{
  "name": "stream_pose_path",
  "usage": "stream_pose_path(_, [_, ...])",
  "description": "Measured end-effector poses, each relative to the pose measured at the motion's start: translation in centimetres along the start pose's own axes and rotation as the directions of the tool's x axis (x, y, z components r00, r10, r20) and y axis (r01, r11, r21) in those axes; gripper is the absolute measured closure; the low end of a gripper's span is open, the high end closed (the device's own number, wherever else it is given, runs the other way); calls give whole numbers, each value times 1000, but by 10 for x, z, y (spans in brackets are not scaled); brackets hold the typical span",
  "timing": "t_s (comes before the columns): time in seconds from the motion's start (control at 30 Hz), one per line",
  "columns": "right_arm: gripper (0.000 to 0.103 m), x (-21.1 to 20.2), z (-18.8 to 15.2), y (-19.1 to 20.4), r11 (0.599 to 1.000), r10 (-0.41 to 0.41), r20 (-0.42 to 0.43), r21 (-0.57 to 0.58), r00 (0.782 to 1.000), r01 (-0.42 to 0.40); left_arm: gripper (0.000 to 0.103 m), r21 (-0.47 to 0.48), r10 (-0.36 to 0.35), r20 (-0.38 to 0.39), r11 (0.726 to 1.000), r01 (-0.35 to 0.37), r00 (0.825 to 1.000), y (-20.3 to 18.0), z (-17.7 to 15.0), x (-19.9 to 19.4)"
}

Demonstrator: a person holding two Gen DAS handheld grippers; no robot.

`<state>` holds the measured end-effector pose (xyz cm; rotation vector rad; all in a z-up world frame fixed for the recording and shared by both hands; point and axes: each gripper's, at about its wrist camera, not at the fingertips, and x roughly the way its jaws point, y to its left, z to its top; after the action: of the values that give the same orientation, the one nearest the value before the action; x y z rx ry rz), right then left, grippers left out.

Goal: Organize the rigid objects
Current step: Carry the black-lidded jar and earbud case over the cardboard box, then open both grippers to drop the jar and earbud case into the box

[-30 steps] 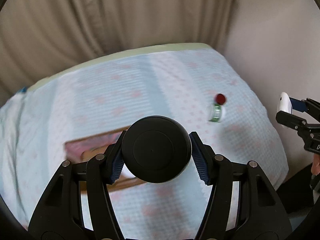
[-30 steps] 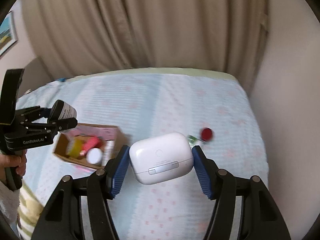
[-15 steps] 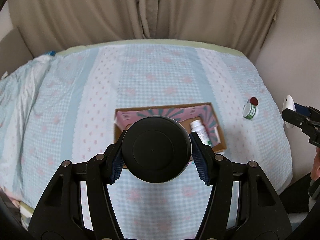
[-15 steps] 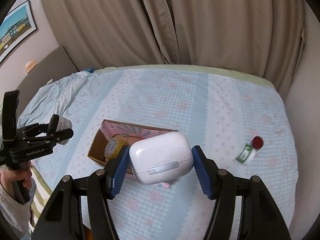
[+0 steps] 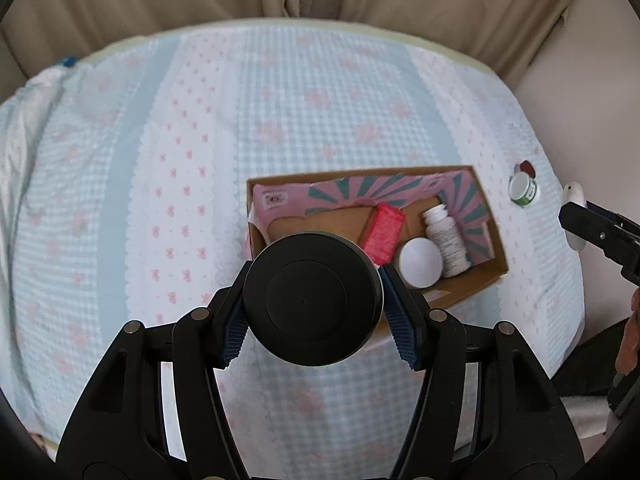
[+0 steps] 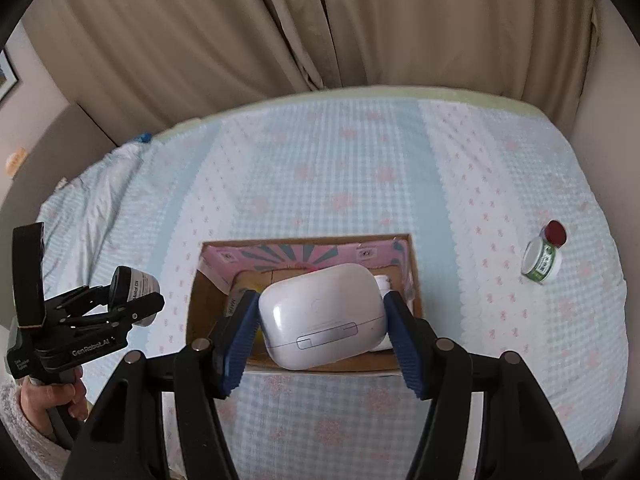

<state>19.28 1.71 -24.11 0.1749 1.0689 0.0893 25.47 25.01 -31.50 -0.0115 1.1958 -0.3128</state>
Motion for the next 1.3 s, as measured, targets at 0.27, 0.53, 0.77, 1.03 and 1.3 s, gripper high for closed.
stream_pose_path(0.27, [45, 76, 11, 5, 1000, -9, -95, -8, 995, 9, 46, -16, -10, -84, 1000, 9, 996, 8, 4, 69])
stream_pose_path(0.53, [45, 156, 10, -14, 1000, -17, -181, 21, 983, 21, 46, 6, 9, -168, 1000, -8, 986, 9, 3, 120])
stream_pose_path(0.77, [45, 189, 1, -32, 996, -13, -240, 85, 971, 34, 46, 43, 18, -199, 999, -10, 980, 4, 6, 132])
stream_pose_path(1.03, [30, 213, 6, -37, 990, 12, -283, 140, 959, 29, 0, 89, -24, -150, 995, 37, 988, -14, 16, 116])
stream_pose_path(1.3, [0, 196, 6, -42, 984, 43, -219, 180, 975, -3, 0, 80, -14, -138, 996, 25, 990, -14, 10, 96])
